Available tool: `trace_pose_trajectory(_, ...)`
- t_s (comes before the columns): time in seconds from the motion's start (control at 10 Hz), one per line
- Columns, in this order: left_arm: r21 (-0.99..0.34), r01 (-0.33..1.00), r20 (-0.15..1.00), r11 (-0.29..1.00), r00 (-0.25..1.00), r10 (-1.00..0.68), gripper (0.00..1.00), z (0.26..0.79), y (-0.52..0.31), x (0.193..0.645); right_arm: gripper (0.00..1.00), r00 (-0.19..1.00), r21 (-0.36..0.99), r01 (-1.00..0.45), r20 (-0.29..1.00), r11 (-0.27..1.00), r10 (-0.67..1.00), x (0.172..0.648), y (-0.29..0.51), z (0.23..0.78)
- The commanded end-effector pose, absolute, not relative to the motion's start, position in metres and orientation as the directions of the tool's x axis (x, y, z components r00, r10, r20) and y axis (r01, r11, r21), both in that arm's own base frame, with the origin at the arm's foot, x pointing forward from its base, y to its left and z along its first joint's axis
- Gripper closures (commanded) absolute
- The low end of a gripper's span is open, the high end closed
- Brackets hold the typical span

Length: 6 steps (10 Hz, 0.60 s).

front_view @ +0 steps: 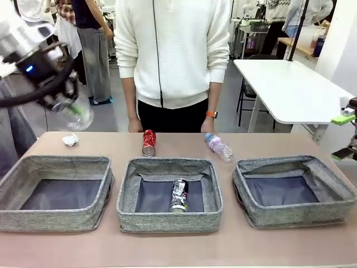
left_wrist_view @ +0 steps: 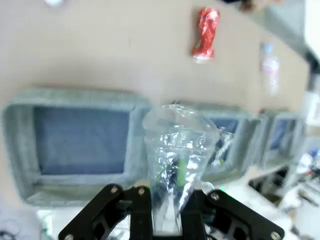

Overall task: Sort the waste into the appropriate baskets.
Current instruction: Pick up the waste item pointed out by the person.

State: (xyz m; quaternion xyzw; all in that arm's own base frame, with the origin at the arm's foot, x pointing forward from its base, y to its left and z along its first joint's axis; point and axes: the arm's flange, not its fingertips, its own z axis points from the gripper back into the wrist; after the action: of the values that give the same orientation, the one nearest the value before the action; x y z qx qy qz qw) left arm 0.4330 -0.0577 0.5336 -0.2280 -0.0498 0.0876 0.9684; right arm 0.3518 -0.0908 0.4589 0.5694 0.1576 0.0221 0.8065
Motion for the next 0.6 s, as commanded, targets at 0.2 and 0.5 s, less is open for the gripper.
trace_pose_trajectory(0.2,-0.457,-0.228,0.038,0.86,0.961,0.275,1.0,0.551,-0.063,0.481,0.0,0.948,0.925,0.155,-0.238,0.347,0.211,0.353,-0.09,0.463)
trace_pose_trajectory(0.5,-0.411,-0.131,0.033,0.902,0.987,0.158,0.95,0.588,-0.143,0.434,0.0,0.948,0.925,0.155,-0.238,0.347,0.211,0.353,-0.09,0.463)
